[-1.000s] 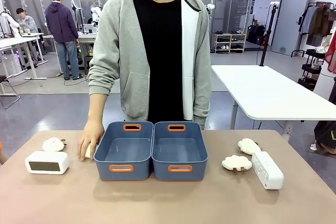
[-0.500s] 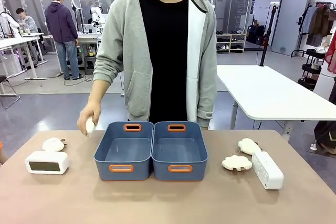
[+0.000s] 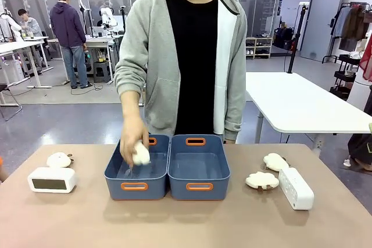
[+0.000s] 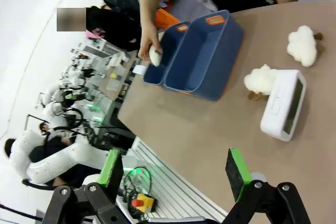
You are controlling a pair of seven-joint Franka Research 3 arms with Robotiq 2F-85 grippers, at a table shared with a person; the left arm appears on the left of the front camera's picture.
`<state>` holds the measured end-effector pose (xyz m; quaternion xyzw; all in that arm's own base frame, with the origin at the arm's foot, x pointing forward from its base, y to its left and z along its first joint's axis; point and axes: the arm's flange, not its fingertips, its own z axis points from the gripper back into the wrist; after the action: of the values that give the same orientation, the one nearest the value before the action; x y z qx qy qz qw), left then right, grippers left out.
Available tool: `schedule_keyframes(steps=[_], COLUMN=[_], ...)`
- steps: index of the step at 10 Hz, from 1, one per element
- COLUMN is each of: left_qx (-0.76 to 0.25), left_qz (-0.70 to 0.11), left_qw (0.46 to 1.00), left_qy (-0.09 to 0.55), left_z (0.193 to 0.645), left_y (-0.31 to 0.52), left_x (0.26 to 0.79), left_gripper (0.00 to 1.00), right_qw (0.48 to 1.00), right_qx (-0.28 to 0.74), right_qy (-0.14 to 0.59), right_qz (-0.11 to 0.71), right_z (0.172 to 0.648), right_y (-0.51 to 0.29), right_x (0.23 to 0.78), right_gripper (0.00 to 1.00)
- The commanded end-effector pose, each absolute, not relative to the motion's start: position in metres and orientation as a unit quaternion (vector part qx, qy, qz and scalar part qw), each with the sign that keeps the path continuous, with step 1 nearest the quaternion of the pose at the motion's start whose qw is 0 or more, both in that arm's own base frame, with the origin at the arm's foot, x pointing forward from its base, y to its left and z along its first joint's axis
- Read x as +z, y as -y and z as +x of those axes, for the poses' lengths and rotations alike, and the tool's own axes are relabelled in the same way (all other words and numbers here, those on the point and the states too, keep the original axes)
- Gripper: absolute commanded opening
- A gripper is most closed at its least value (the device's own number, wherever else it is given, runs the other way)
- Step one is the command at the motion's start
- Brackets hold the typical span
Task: Sort the digital clocks into the basket.
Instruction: Pick up the Digital clock from the table and place it into the empty Plastic storage basket.
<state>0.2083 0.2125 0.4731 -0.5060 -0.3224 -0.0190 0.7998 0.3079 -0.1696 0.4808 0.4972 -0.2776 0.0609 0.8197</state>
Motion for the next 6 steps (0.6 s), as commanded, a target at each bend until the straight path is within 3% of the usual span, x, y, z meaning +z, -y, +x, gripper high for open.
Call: schedule_keyframes(steps=[1, 2, 5, 6], left_qx=[-0.027, -0.027, -0.027, -0.027], left_qz=[-0.509, -0.509, -0.509, -0.509], left_qw=[0.794, 0.794, 0.794, 0.794], left_qy=[0.330, 0.330, 0.330, 0.330], left_z=[0.208, 0.208, 0.208, 0.208], left_y=[-0.213, -0.213, -0.213, -0.213], left_x=[0.476, 0.476, 0.476, 0.476], left_gripper=[1.00, 1.00, 1.00, 1.00], right_qw=[0.852, 0.861, 0.933, 0.939], right_qx=[0.049, 0.054, 0.042, 0.048], right_qy=[0.261, 0.247, 0.224, 0.198], right_qz=[0.451, 0.442, 0.278, 0.276], right_z=[0.311, 0.314, 0.341, 0.358], right_y=[0.151, 0.146, 0.104, 0.087], right_x=[0.492, 0.497, 0.500, 0.496], right_gripper=[1.00, 1.00, 1.00, 1.00])
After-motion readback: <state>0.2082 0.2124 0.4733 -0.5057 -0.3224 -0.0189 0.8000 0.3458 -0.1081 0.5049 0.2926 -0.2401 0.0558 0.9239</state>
